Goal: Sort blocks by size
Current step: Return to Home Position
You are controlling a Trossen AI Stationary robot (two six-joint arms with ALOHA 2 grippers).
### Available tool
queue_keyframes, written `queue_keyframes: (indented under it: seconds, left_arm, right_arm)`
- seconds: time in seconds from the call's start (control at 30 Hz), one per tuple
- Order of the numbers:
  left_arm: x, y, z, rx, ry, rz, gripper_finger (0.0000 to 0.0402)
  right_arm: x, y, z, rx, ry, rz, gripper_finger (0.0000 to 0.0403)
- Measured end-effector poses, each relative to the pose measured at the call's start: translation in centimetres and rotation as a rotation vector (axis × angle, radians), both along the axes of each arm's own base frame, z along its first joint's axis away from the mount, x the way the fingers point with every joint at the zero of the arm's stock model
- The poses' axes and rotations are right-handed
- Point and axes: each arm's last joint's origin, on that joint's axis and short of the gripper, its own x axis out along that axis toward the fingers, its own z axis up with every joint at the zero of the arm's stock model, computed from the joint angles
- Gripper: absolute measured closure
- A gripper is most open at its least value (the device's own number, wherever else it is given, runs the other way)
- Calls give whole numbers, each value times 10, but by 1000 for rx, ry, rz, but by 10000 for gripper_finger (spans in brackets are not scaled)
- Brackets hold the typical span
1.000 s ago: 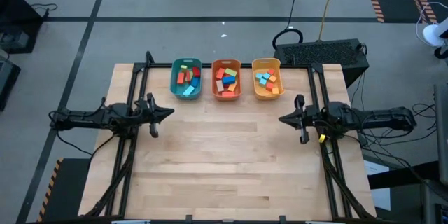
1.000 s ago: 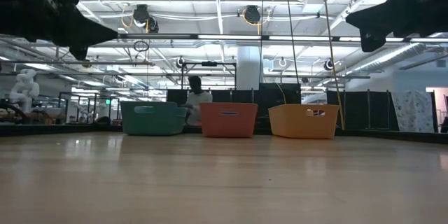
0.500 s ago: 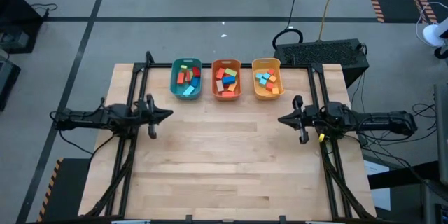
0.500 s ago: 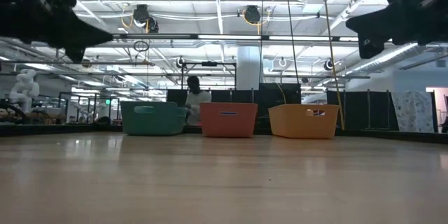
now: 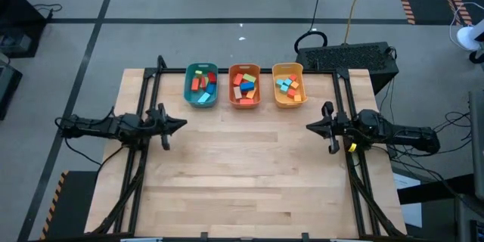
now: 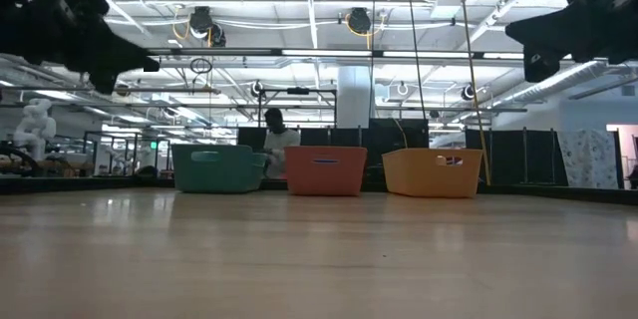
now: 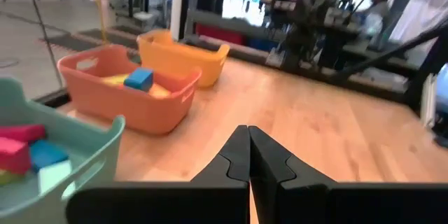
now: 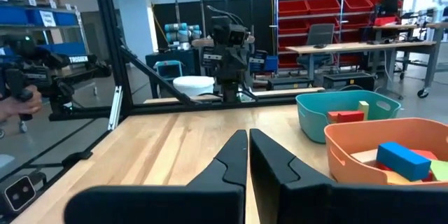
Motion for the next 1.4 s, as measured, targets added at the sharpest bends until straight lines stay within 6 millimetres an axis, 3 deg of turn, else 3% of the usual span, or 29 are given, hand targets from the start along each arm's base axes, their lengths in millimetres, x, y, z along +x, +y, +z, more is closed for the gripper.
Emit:
queue_keyframes:
  seconds: [0.2,0.37,1.4]
  left_arm:
    - [5,-1,-1,50,-131,-7,401]
    - [5,-2,-1,34,-134,-29,401]
    - [10,-3,-8,134,-85,-47,401]
  right_arm:
    - [1,0,-5,8,14,-4,403]
    - [5,0,-17,45,11,-1,403]
    - [6,-1,-21,11,60,-25,403]
